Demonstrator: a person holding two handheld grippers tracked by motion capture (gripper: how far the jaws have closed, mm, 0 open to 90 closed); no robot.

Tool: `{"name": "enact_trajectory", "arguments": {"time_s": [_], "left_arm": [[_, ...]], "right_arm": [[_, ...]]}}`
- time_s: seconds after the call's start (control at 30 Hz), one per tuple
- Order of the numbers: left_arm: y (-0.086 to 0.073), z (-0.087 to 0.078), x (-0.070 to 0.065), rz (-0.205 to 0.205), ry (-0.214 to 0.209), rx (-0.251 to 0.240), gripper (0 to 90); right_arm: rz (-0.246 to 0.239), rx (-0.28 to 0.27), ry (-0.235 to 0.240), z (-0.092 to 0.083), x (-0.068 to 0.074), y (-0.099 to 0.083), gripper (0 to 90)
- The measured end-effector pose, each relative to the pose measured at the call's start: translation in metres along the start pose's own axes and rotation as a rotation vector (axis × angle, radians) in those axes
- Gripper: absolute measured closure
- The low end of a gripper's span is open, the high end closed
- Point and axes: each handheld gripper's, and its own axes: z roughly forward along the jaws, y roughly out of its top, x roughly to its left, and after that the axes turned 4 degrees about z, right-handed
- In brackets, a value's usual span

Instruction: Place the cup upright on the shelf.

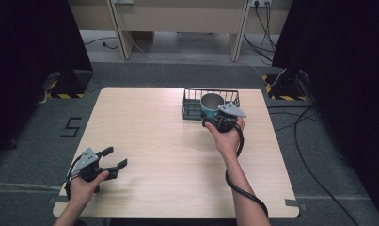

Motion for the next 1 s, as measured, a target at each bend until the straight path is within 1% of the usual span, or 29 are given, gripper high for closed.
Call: {"name": "enact_trajectory", "arguments": {"time_s": [0.13, 0.3, 0.4, 0.67, 1.0], "left_arm": [[0.000, 0.000, 0.000, -0.001, 0.000, 0.000, 15.1], [0.000, 0.000, 0.000, -0.002, 0.000, -0.001, 15.1], [0.000, 0.000, 0.000, -0.001, 0.002, -0.002, 15.1], [0.000, 0.000, 0.000, -0.004, 0.002, -0.005, 15.1], [0.000, 0.000, 0.001, -0.006, 0.002, -0.007, 15.1]], "right_arm": [[0.004, -0.007, -0.004, 0.001, -0.002, 0.005, 17.9], [-0.002, -0.019, -0.009, 0.001, -0.003, 0.013, 17.9], [0.006, -0.025, -0.012, 0.002, -0.004, 0.017, 17.9], [0.014, -0.029, -0.025, 0.007, -0.009, 0.025, 17.9], [0.019, -0.035, -0.034, 0.011, -0.012, 0.032, 17.9]]}}
